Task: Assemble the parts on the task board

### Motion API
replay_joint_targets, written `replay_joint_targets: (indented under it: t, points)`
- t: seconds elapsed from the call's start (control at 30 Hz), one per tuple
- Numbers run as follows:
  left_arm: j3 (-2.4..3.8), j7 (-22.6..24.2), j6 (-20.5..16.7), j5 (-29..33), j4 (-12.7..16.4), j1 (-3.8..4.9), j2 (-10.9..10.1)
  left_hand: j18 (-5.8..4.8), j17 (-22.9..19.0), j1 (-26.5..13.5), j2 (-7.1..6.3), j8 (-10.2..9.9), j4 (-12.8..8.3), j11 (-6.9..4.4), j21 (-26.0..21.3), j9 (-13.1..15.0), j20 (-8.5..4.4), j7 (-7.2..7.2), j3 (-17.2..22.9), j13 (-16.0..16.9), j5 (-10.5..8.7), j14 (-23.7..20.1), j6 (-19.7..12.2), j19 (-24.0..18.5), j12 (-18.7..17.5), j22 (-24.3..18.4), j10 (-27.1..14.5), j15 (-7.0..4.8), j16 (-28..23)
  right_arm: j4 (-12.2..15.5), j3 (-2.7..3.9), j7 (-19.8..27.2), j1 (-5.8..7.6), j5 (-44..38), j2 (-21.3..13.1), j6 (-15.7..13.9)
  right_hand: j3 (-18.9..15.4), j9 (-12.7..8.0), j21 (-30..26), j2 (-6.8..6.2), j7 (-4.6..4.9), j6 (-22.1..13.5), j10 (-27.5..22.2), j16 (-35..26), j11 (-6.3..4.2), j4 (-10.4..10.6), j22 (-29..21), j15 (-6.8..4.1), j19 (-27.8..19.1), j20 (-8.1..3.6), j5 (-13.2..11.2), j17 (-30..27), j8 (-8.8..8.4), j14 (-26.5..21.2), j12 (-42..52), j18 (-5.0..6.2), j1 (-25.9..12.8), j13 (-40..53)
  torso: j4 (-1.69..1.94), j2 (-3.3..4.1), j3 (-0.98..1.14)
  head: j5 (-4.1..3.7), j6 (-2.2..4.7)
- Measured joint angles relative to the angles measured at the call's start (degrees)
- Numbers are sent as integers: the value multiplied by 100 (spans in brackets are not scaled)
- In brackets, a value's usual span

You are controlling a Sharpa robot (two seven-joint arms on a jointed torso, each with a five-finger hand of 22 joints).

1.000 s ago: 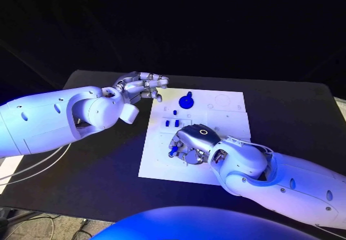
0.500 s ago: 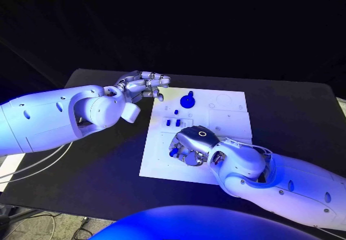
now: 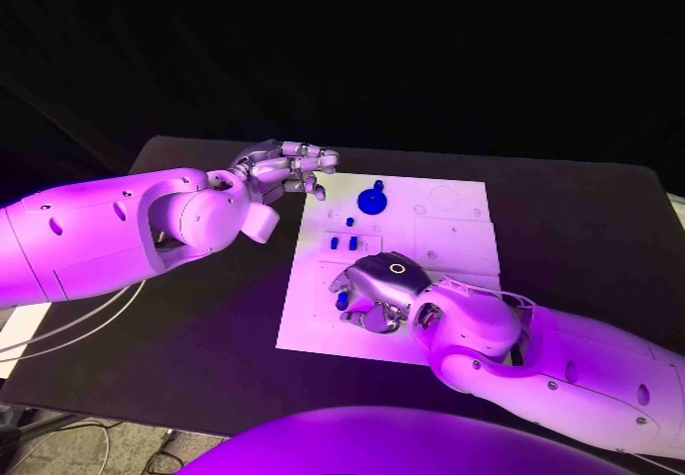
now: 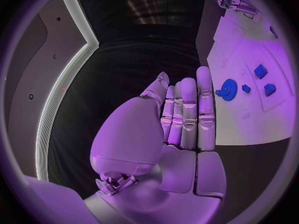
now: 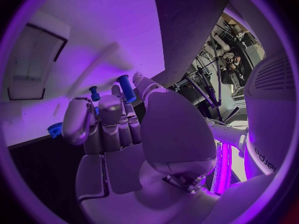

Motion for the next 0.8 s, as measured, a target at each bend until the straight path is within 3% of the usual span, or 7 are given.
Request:
replay_joint_targets:
  t: [0.2, 0.33, 0.53, 0.67, 0.8]
  points:
    - [0, 0, 0, 0, -3, 0, 1, 0, -5, 0, 0, 16, 0, 0, 0, 0, 0, 0, 0, -4, 0, 0, 0, 0, 0, -5, 0, 0, 0, 17, -5, -16, 0, -68, -9, -38, -208, 10, -53, 60, -26, -43, -103, -50, 26, -10, -84, 0, -8, 9, 0, -87, 0, 0, 109, 0, -10, 13, -1, -1, 2, 3, 0]
    - [0, -1, 0, 0, -5, 0, 2, 0, -4, 0, 0, 16, 0, 0, 0, 0, 0, 0, 0, -4, 0, 0, 0, 0, 0, -5, 0, 0, 0, 60, -7, -16, 1, -117, -64, -148, -253, 16, -69, 111, 6, -11, -125, -83, 14, -23, -91, 0, -8, 9, 0, -121, 0, 0, 147, 0, 42, 15, -2, -1, 3, 5, 0]
    - [-1, -1, 0, 0, -14, -2, 1, 0, -4, 0, 0, 16, 0, 0, 0, 0, 0, 0, 0, -4, 0, 0, 0, 0, 0, -5, 0, 0, 0, 269, -5, 39, -3, -168, -297, -591, -426, 31, -69, 134, 76, 86, -121, -188, 10, -12, -103, 0, -8, 9, 46, -229, 15, 0, 327, 0, 65, 30, -7, -1, 7, -16, 0]
    - [-4, -1, 3, 0, -21, -7, -4, 0, -4, 0, 0, 16, 0, 0, 0, 0, 0, 0, 0, -4, 0, 0, 0, 0, 0, -5, 0, 0, 0, 548, 84, 174, -7, -60, -664, -1002, -516, 31, -92, 156, 121, 179, 32, -266, -64, 33, -103, -32, 17, -16, 78, -313, 33, -31, 488, 0, 87, 37, -13, -4, 7, -71, 30]
    - [-8, -2, 3, 0, -26, -9, -9, 0, -4, 0, 0, 16, 0, 0, 0, 0, 0, 0, 0, -4, 0, 0, 0, 0, 0, -5, 0, 0, 0, 834, 188, 380, 134, 544, -1212, -1319, -554, 43, -58, 228, 288, 366, 410, -227, -60, 70, -17, -36, 72, -66, 289, -236, 41, -26, 723, 0, 135, 86, -19, -9, 3, -139, 87]
